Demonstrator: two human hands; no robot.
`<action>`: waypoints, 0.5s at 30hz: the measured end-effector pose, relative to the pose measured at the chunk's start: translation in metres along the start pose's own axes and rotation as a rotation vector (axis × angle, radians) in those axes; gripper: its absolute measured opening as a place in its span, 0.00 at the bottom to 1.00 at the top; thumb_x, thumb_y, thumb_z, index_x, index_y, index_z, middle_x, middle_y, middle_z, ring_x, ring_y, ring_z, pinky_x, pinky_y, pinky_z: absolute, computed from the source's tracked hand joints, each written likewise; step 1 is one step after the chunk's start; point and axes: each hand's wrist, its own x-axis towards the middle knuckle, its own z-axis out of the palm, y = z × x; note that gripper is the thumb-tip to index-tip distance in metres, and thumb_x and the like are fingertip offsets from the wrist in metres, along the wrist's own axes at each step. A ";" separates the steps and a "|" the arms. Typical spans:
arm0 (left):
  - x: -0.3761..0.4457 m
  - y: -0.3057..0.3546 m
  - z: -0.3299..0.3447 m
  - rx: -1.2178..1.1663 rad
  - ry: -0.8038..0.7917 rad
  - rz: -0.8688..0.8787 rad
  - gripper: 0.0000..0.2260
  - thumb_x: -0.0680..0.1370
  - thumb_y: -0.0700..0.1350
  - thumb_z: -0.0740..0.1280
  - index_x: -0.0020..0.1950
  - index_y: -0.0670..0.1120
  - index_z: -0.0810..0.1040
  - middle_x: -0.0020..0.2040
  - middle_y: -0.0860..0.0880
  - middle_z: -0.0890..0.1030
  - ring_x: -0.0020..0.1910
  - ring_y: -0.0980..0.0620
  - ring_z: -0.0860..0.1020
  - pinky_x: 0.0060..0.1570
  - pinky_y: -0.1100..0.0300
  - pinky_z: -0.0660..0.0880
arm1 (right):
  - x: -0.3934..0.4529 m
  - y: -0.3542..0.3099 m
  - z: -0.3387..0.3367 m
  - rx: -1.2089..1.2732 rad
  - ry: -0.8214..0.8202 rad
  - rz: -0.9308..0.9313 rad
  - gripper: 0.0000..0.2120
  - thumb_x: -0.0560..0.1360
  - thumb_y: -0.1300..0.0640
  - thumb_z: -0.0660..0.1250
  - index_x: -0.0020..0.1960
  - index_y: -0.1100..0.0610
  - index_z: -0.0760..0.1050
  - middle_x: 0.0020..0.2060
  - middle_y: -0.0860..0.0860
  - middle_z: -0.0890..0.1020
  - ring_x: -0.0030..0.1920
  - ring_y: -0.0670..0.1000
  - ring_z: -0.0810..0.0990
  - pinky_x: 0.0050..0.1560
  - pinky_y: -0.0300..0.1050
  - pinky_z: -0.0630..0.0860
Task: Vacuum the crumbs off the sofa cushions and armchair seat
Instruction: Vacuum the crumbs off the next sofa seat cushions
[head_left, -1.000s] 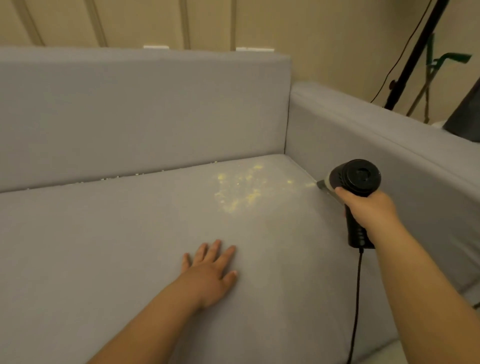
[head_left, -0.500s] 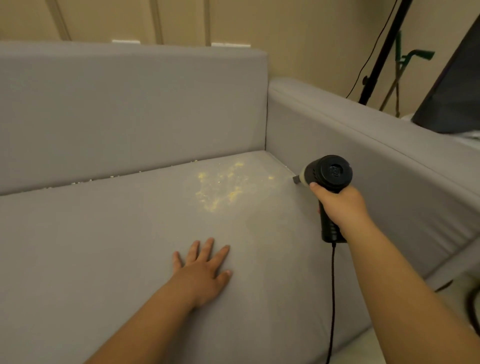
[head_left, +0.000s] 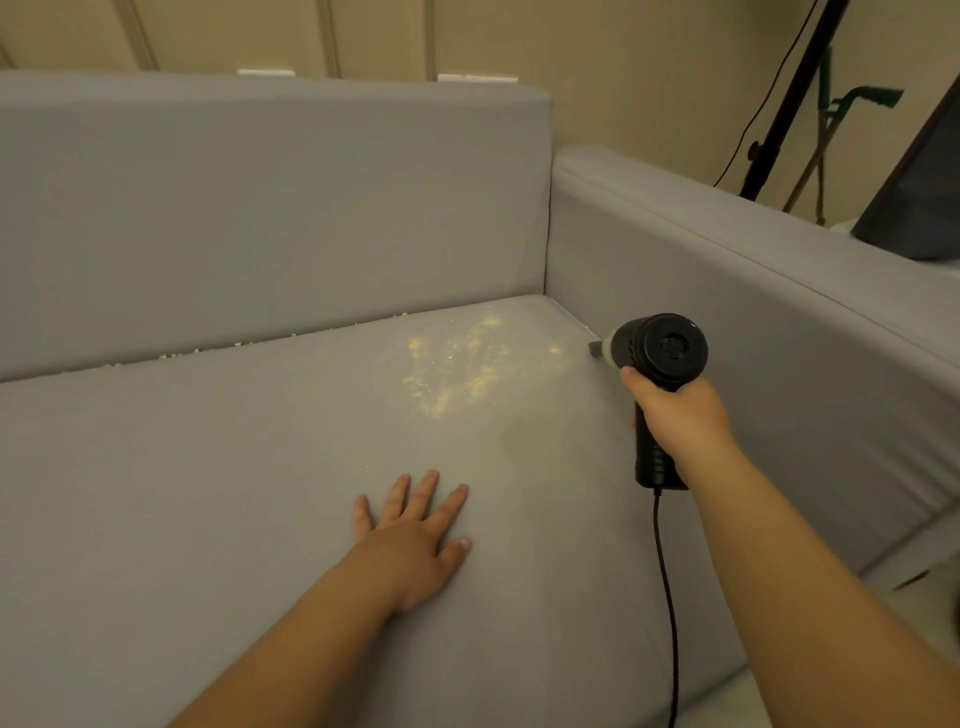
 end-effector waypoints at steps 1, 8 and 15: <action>0.000 0.000 0.000 -0.005 0.001 -0.002 0.28 0.84 0.67 0.46 0.81 0.68 0.37 0.83 0.57 0.34 0.82 0.48 0.34 0.76 0.33 0.34 | -0.002 -0.001 0.001 -0.002 -0.011 -0.003 0.09 0.78 0.47 0.74 0.51 0.50 0.79 0.46 0.55 0.84 0.50 0.59 0.84 0.51 0.51 0.79; 0.000 0.002 0.000 -0.003 -0.003 -0.008 0.29 0.84 0.67 0.46 0.81 0.68 0.36 0.83 0.56 0.34 0.82 0.47 0.33 0.76 0.32 0.34 | -0.010 -0.011 -0.012 -0.046 0.019 -0.048 0.06 0.78 0.52 0.73 0.46 0.52 0.79 0.40 0.56 0.84 0.46 0.59 0.85 0.45 0.49 0.79; -0.001 0.001 0.000 -0.010 0.010 -0.009 0.29 0.84 0.67 0.46 0.81 0.68 0.37 0.84 0.56 0.35 0.82 0.47 0.34 0.76 0.32 0.33 | -0.013 -0.011 -0.013 -0.079 -0.055 -0.018 0.09 0.76 0.53 0.74 0.48 0.59 0.81 0.42 0.61 0.86 0.39 0.58 0.86 0.48 0.55 0.83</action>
